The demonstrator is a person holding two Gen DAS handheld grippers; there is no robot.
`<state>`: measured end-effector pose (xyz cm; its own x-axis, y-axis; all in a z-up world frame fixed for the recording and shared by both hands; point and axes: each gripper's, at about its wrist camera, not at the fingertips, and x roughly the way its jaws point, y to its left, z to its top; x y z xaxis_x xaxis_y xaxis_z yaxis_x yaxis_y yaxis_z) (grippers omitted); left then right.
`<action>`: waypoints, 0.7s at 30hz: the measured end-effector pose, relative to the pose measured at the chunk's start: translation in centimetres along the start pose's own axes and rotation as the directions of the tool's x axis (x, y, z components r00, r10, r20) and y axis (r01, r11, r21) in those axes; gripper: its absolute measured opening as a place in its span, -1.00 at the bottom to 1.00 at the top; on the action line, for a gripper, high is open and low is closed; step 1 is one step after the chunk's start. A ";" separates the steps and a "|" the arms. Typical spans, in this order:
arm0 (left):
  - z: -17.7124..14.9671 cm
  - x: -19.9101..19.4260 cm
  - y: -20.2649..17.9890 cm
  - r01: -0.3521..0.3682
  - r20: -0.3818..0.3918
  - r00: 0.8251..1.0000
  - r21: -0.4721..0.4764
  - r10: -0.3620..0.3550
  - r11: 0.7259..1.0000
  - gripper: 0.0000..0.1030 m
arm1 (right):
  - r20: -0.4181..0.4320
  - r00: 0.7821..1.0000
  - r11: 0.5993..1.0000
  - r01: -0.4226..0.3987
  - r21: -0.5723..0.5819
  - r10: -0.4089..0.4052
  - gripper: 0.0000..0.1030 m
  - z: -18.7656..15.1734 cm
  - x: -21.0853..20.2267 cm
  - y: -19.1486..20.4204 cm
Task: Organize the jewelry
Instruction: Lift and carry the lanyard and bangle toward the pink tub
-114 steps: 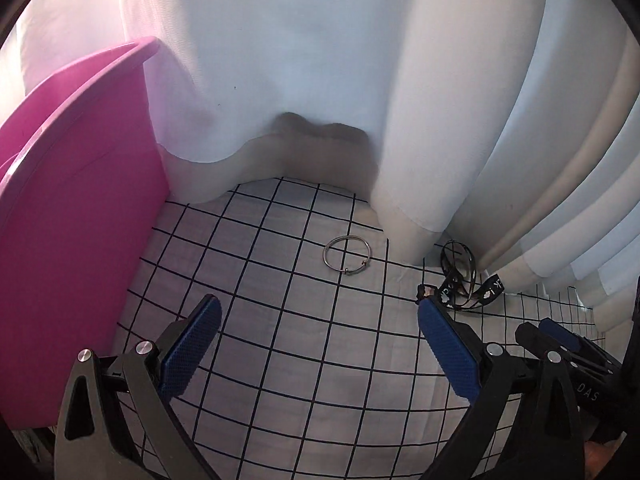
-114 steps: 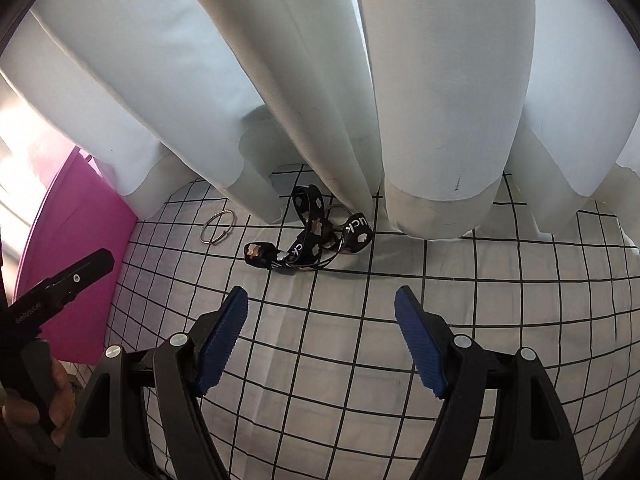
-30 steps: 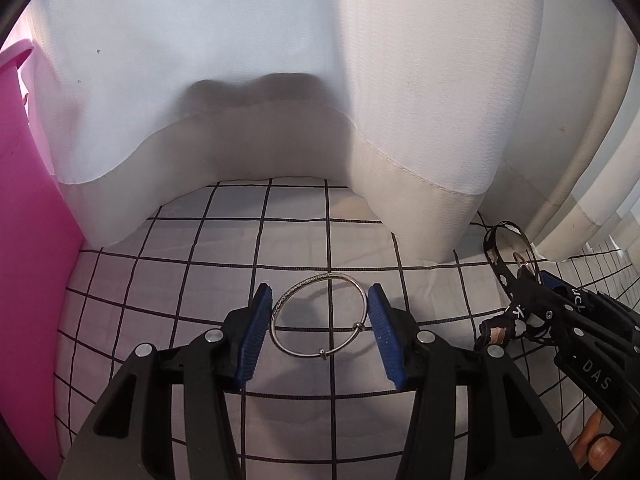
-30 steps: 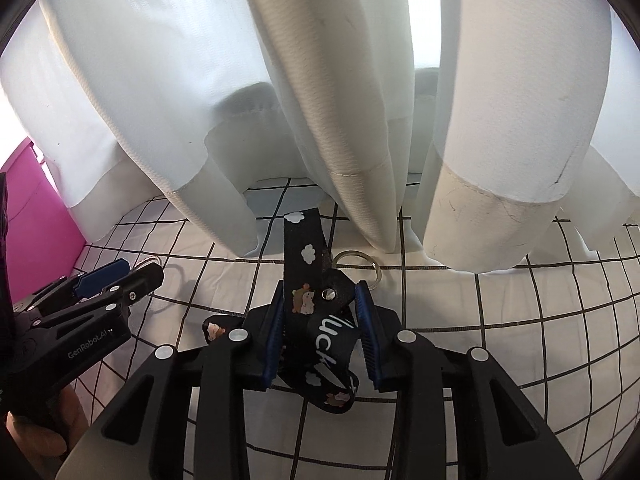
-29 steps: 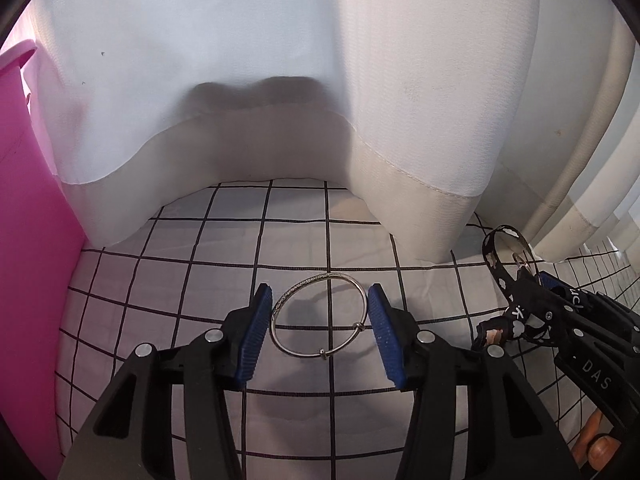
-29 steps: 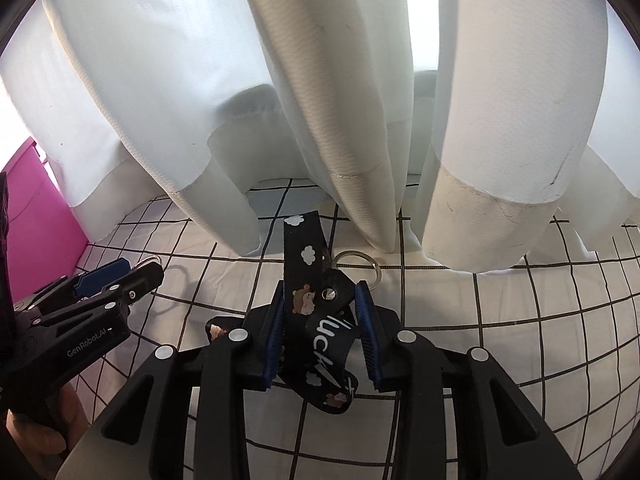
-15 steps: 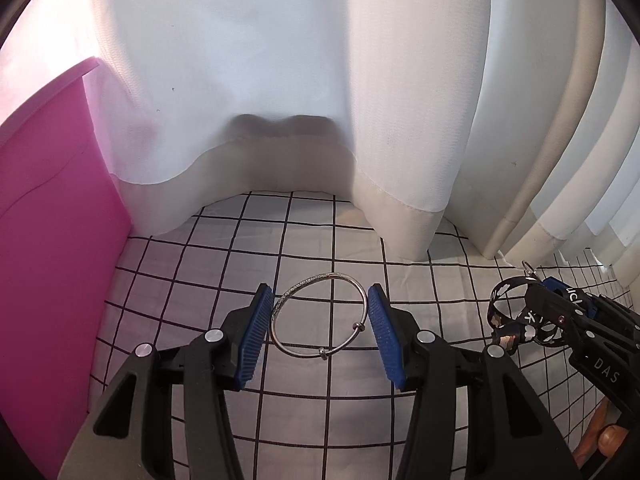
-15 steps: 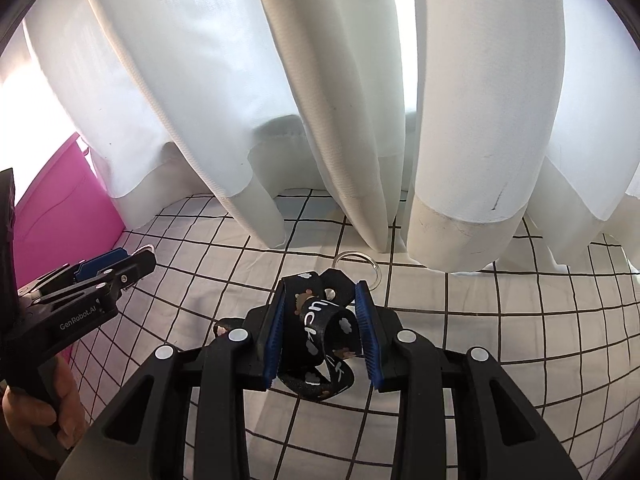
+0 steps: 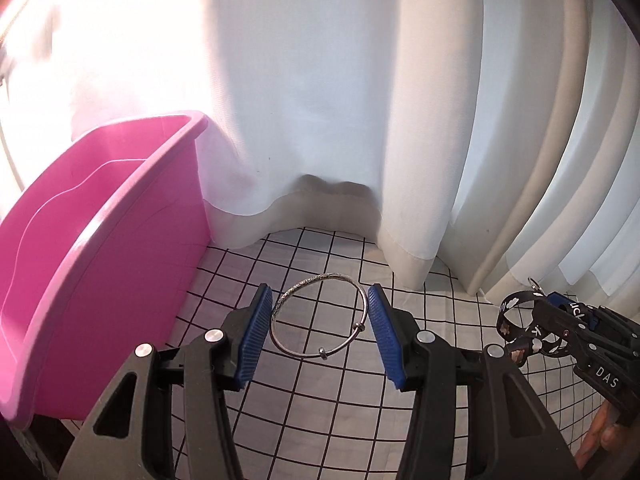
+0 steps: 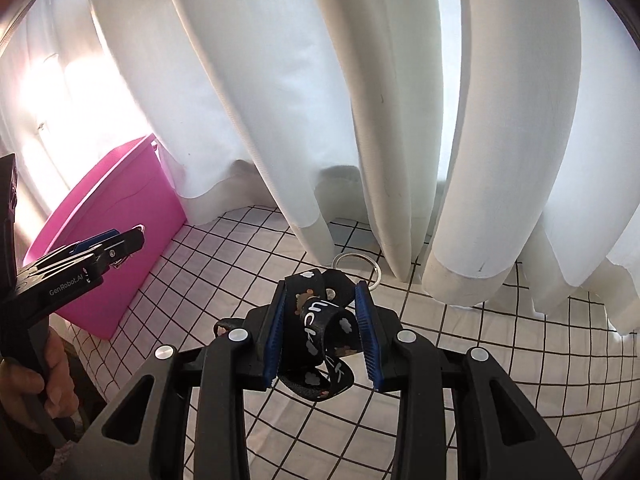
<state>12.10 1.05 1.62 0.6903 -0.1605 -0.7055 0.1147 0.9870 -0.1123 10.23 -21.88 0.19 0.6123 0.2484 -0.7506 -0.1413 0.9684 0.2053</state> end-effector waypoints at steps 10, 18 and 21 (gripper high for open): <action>1.0 -7.5 4.2 -0.092 0.081 0.992 -0.094 0.100 0.991 -0.06 | 0.044 0.987 0.980 -0.147 -0.135 0.155 -0.37 4.3 -1.5 6.2; 2.4 -10.4 10.8 -0.143 0.115 0.980 -0.179 0.166 0.973 -0.06 | 0.068 0.967 0.951 -0.226 -0.210 0.245 -0.37 8.0 -0.9 13.4; 3.2 -10.6 13.6 -0.167 0.109 0.976 -0.190 0.190 0.968 -0.06 | 0.062 0.960 0.939 -0.251 -0.234 0.272 -0.37 9.4 -0.2 16.5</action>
<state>8.65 16.20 9.76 0.7732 0.0304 -0.6335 -0.1399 0.9824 -0.1237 15.11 -6.15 9.60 0.5978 0.5004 -0.6263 -0.4683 0.8521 0.2338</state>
